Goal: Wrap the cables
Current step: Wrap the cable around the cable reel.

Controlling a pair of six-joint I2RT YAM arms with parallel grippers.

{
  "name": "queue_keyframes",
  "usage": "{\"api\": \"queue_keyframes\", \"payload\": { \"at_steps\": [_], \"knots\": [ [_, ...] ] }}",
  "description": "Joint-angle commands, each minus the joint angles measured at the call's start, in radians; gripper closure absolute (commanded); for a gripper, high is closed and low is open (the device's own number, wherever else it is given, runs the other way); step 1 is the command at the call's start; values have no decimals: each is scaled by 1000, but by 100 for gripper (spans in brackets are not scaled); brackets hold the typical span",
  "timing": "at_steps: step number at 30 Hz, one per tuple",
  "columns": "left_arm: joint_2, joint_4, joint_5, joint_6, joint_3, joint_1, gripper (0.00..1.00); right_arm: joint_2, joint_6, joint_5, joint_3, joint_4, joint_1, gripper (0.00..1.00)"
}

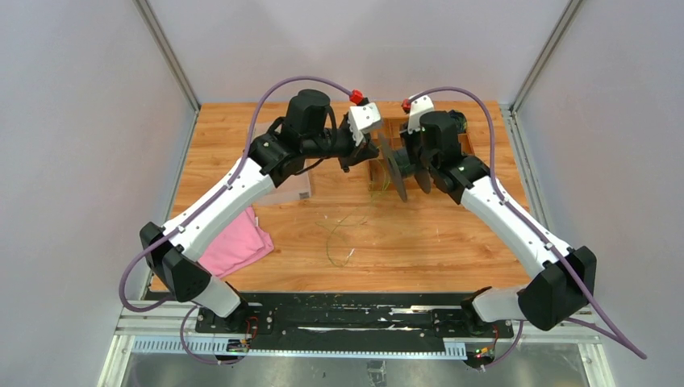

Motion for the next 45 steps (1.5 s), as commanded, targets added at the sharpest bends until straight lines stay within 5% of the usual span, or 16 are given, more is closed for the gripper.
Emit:
{"api": "queue_keyframes", "payload": {
  "at_steps": [1,24,45],
  "knots": [
    [23,27,-4,-35,41,31,100,-48,-38,-61,-32,68,25,99],
    [91,-96,-140,150,59,138,100,-194,-173,-362,-154,47,13,99],
    [121,-64,-196,291,-66,187,100,-229,-96,-648,-95,-1,-103,99]
  ]
}}
